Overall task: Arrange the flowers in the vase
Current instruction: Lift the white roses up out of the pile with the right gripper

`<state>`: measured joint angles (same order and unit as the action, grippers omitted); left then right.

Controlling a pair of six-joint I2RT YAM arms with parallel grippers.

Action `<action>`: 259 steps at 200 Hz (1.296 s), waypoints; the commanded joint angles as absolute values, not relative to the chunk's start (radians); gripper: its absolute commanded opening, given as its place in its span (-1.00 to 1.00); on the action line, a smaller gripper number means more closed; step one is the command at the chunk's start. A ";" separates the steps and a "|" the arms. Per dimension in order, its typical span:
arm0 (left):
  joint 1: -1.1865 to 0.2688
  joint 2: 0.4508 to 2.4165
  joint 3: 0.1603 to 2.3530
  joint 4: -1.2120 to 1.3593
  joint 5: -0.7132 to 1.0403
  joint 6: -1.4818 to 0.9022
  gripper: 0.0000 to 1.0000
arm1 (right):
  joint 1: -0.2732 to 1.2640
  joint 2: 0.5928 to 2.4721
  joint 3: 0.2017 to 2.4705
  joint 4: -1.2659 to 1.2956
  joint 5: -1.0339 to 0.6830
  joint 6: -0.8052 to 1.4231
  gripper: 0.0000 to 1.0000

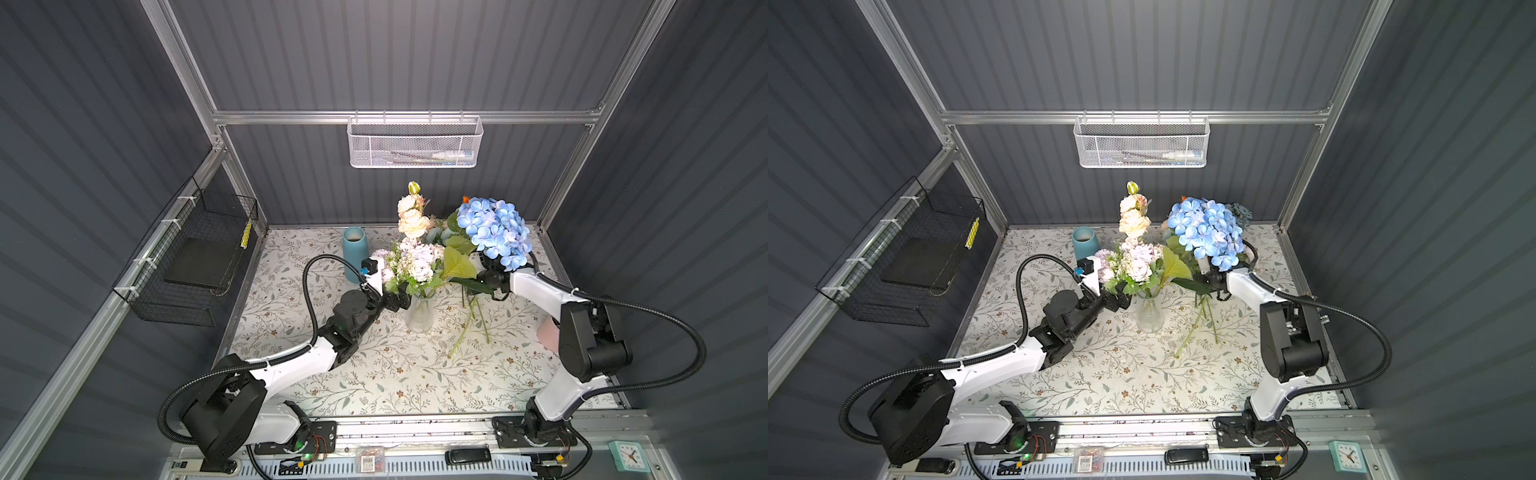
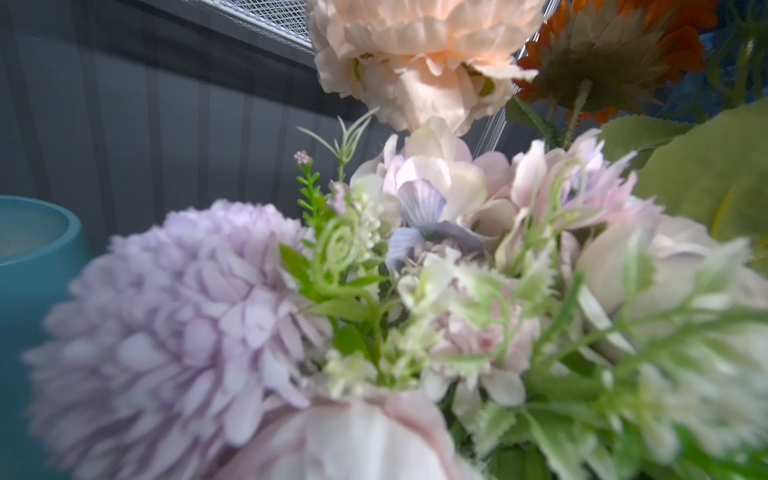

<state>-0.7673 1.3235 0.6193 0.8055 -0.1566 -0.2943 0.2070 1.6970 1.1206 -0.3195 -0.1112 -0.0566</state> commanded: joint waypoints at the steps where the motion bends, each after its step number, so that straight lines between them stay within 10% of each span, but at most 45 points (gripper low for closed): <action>1: -0.773 1.300 0.635 0.819 -0.160 -0.273 0.98 | 0.183 1.642 1.055 -0.169 -0.246 0.019 -1.00; 121: -0.772 1.287 0.628 0.822 -0.160 -0.272 0.98 | 0.076 1.421 0.815 0.271 -0.415 0.418 -1.00; 259: -0.773 1.291 0.625 0.831 -0.182 -0.269 0.98 | 0.052 0.762 0.900 -0.181 -0.098 0.281 -1.00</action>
<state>-0.7673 1.3144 0.6193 0.8062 -0.1612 -0.2897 0.0483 0.8566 0.8375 -0.1001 -0.1043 0.3069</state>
